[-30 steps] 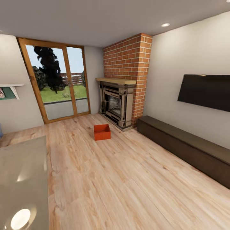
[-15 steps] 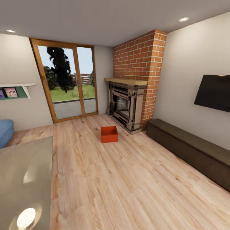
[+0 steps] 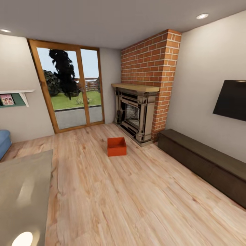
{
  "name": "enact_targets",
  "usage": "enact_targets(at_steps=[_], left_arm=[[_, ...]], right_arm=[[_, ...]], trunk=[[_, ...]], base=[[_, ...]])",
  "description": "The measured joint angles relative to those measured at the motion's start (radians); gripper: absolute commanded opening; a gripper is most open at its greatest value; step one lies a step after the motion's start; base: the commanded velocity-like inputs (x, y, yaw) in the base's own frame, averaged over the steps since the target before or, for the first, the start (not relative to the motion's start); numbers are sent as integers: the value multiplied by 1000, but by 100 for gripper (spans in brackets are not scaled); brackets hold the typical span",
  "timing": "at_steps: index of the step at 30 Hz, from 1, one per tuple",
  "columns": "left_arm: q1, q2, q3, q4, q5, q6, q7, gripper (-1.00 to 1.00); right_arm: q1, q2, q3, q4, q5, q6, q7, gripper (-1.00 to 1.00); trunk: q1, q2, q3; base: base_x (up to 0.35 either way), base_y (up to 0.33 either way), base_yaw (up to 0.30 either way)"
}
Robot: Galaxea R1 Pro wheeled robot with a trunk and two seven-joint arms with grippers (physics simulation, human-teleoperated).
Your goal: Move the two storage containers from the living room to the garage. In the garage, place one container on the floor and stack the other container on top of it (either order is fine).
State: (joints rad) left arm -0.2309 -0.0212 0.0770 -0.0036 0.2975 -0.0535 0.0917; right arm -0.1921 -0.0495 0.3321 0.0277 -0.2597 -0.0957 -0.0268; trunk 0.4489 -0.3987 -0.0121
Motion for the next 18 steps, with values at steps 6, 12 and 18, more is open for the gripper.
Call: enact_targets(at_steps=[6,12,18], left_arm=[[0,0,0,0,0,0,0,100],[0,-1,-1,0,0,-1,0,100],[0,-1,-1,0,0,-1,0,100]], right_arm=[[0,0,0,0,-1,0,-6,100],[0,0,-3,0,-1,0,-8,100],[0,0,-3,0,0,-1,-8,100]], trunk=[[0,0,0],[0,0,0],[0,0,0]], base=[[324,0,12],[324,0,94],[324,0,9]])
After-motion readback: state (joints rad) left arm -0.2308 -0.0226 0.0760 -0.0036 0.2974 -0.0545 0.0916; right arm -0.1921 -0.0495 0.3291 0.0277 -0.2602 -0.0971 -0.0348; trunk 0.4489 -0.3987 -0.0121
